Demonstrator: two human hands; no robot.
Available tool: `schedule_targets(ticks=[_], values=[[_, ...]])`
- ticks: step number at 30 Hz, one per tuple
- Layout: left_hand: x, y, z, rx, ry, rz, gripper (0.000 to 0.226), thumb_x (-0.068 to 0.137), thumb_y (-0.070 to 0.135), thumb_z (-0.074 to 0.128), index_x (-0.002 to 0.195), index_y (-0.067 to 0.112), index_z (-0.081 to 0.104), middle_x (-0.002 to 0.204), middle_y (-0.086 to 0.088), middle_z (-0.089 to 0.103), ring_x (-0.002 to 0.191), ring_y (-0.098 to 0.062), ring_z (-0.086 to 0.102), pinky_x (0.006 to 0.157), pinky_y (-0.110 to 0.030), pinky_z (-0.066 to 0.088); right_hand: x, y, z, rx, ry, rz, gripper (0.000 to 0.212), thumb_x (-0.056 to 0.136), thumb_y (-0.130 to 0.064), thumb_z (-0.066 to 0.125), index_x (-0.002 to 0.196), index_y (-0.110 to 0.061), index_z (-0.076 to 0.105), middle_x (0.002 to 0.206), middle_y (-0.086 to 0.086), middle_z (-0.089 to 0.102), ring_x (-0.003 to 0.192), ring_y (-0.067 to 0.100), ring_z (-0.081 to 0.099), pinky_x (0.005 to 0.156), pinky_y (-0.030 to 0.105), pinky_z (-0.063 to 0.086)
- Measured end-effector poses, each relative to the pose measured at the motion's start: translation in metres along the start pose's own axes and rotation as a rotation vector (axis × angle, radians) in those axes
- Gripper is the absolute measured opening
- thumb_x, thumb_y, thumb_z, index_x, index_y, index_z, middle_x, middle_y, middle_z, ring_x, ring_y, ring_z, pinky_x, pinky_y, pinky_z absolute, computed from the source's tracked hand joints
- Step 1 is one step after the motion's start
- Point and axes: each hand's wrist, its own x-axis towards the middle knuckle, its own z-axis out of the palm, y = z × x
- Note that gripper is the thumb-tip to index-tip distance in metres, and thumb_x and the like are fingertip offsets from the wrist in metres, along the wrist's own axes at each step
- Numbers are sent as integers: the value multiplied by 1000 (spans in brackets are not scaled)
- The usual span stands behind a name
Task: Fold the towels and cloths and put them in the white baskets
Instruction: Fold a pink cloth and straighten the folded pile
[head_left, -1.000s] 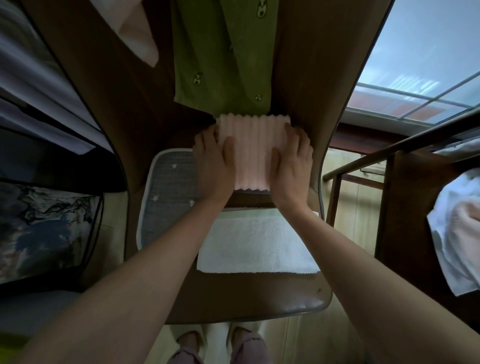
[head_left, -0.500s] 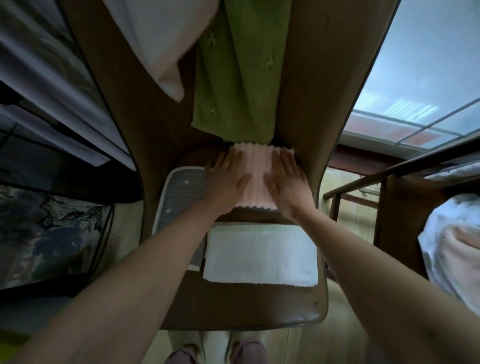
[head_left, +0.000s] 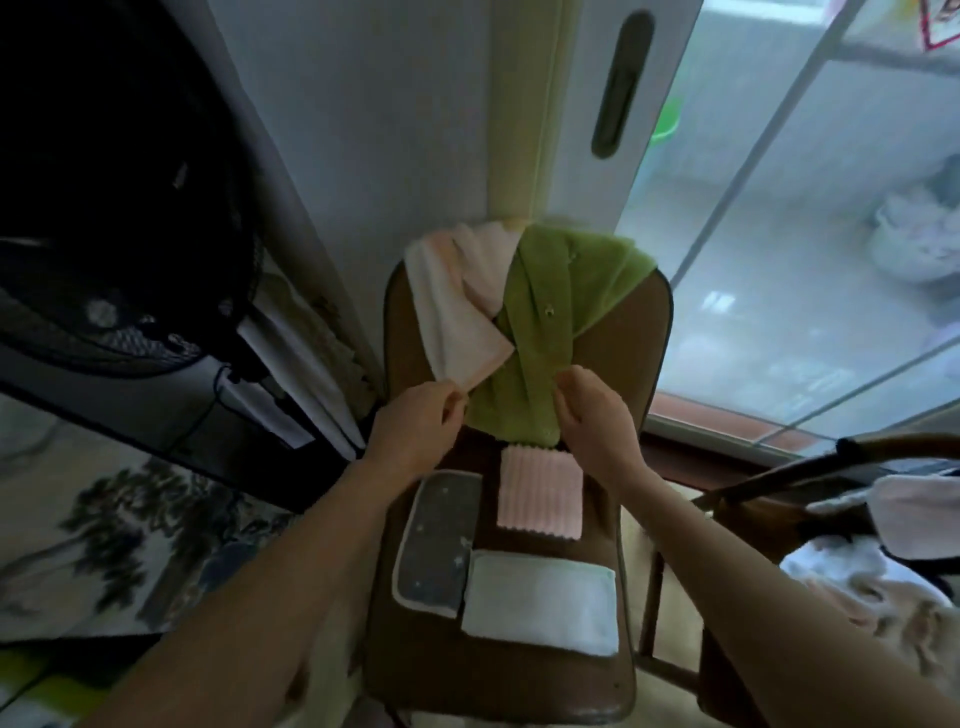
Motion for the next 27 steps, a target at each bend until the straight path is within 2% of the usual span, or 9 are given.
schedule_targets(ticks=[4,8,11,14,17,19,21,24,27], values=[[23,-6,-60,-52,10,11,23,100,34,41,91,22,58,85,2,60,78,-17,58,72,-45,52,48,-47,-27,-39,104,-44,16,95,-19,54,97,-3,58,95,12,62,84,30,59,67,40,49],[53,-13,-103,-44,10,55,23,101,28,43,97,11,58,88,-2,57,82,-20,57,68,-32,47,103,-85,-37,-242,97,-159,18,95,-18,52,108,-8,58,110,11,59,102,30,54,79,36,43],[77,-18,-126,-67,0,74,28,101,31,43,116,12,58,106,-5,60,94,-21,57,78,-34,48,146,-102,-40,-340,54,-89,33,94,-19,53,126,-11,54,126,10,55,119,31,46,94,40,41],[97,-29,-135,-112,-55,72,37,100,34,46,127,12,56,120,-8,60,107,-26,57,90,-39,48,179,-120,-35,-476,-117,-155,47,95,-9,45,141,-17,44,145,8,43,133,30,37,107,42,35],[105,-42,-135,-160,-114,90,28,98,34,47,105,10,62,103,-10,65,98,-28,61,85,-38,50,210,-144,-23,-692,-425,-362,57,96,-4,37,149,-25,33,158,0,27,144,23,25,114,40,28],[107,-51,-137,-223,-131,83,24,99,31,48,98,11,62,99,-8,66,94,-23,61,86,-40,50,228,-160,-13,-757,-571,-438,55,97,-4,37,148,-24,36,157,0,28,144,21,25,115,37,26],[105,-60,-140,-299,-109,75,24,99,27,48,103,10,64,102,-8,67,95,-21,61,88,-41,50,237,-169,-5,-744,-667,-438,51,95,-2,41,142,-21,46,153,2,37,141,23,32,114,36,28],[100,-69,-143,-369,-102,19,22,99,21,49,106,7,65,104,-9,67,95,-20,61,89,-35,49,242,-174,2,-723,-661,-395,43,91,-5,48,130,-18,56,140,4,51,127,26,47,101,43,43],[95,-75,-142,-411,-113,-6,22,99,20,50,110,8,65,109,-8,67,98,-15,60,85,-24,45,241,-178,5,-790,-606,-423,33,94,-15,47,125,-13,58,129,7,57,117,27,52,92,43,47]])
